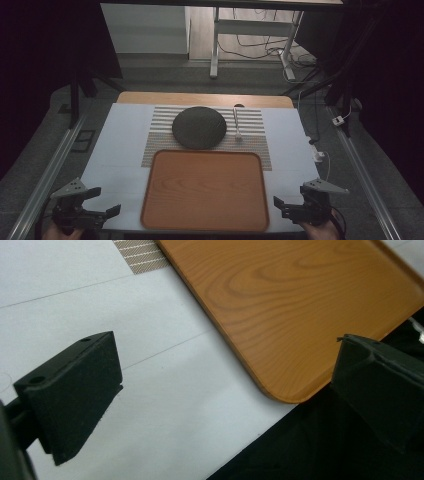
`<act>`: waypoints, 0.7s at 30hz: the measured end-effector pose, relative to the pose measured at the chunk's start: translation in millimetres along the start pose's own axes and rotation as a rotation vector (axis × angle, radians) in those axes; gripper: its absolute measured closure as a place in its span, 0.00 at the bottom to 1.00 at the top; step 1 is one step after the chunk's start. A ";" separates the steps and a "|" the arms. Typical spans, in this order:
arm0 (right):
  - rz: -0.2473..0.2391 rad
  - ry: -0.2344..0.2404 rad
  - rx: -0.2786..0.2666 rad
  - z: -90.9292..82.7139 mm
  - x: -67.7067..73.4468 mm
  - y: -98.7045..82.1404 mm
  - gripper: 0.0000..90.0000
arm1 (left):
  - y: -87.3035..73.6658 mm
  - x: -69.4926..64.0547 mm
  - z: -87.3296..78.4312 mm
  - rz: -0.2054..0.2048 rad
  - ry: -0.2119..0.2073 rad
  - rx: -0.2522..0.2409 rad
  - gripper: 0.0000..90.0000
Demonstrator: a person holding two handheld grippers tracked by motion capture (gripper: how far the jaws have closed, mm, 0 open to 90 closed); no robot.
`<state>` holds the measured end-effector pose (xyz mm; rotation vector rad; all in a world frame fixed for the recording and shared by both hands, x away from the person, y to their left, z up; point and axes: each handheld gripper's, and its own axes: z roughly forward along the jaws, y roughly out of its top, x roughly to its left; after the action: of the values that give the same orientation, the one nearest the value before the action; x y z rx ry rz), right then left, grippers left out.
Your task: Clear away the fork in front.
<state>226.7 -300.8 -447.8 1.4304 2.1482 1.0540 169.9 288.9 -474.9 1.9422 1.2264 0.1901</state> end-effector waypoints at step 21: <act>-0.006 0.022 0.021 2.0 0.7 0.7 0.00 | 4.7 -5.8 6.0 0.041 0.020 0.011 0.01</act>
<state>228.2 -299.3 -448.6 1.4274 2.1833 1.0527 173.2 280.0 -473.9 1.9808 1.2034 0.2245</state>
